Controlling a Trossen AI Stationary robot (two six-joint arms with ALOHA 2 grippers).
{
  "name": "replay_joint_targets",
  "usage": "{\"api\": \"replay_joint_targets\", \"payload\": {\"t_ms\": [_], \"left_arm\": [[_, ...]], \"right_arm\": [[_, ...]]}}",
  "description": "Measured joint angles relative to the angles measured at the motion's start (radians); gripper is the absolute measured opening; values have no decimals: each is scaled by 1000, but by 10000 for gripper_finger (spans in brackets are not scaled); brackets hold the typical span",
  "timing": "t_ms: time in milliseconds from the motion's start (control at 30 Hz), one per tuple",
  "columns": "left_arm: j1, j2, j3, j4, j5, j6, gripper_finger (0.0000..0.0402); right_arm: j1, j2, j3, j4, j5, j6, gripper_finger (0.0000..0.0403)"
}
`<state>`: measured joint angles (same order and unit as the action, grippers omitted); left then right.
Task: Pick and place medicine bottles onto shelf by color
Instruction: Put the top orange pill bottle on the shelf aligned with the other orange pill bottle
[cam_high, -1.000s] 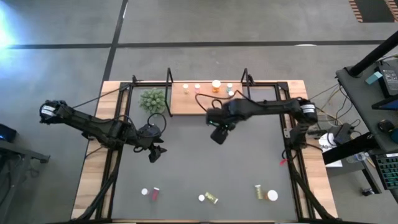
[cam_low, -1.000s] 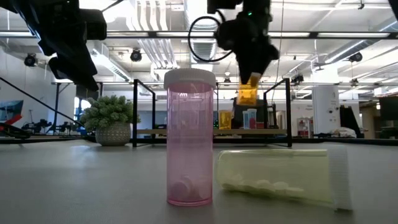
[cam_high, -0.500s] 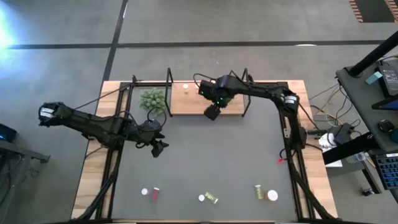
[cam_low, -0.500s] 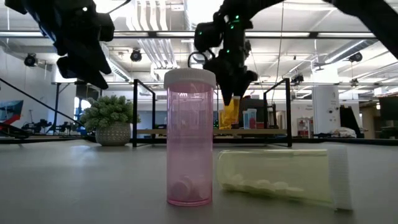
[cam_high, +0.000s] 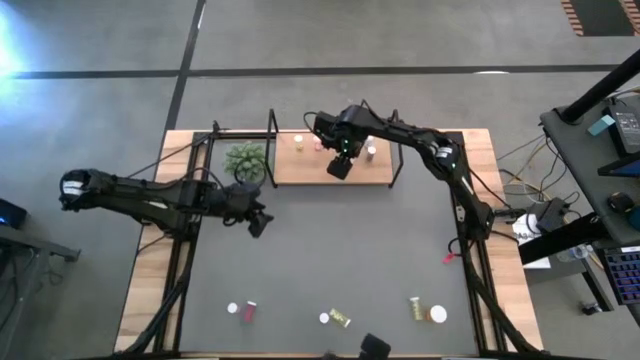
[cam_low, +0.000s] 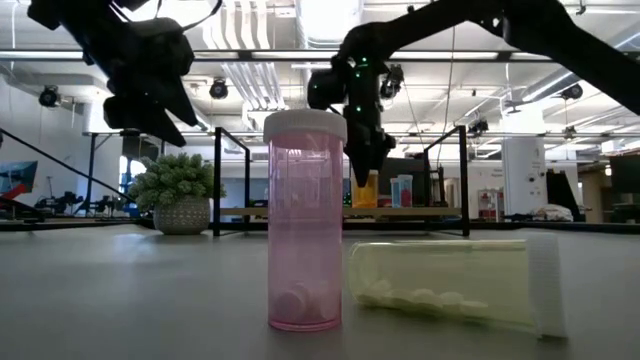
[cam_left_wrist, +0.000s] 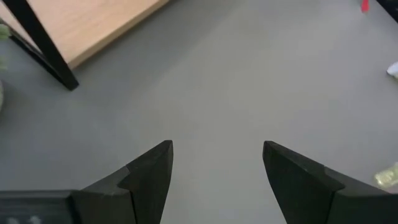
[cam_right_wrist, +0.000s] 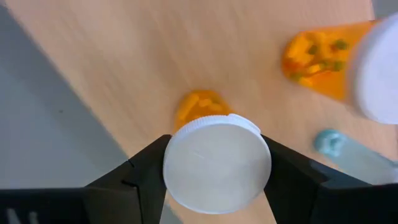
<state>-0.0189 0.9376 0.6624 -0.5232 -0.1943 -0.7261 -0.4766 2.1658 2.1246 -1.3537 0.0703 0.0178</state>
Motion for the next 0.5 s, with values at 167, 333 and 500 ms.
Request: {"api": "replay_joint_targets", "payload": {"t_ms": [167,333,500], "left_arm": [[37,-2,0,0,0,0,233],[64,-2,0,1,0,0,233],[71,-2,0,1,0,0,233]], "right_arm": [[-39,-1,-1,-2,0,-11,210],[-59,-1,-1,5,2,-11,210],[-56,-1,-2,13,-43,-40,210]]}}
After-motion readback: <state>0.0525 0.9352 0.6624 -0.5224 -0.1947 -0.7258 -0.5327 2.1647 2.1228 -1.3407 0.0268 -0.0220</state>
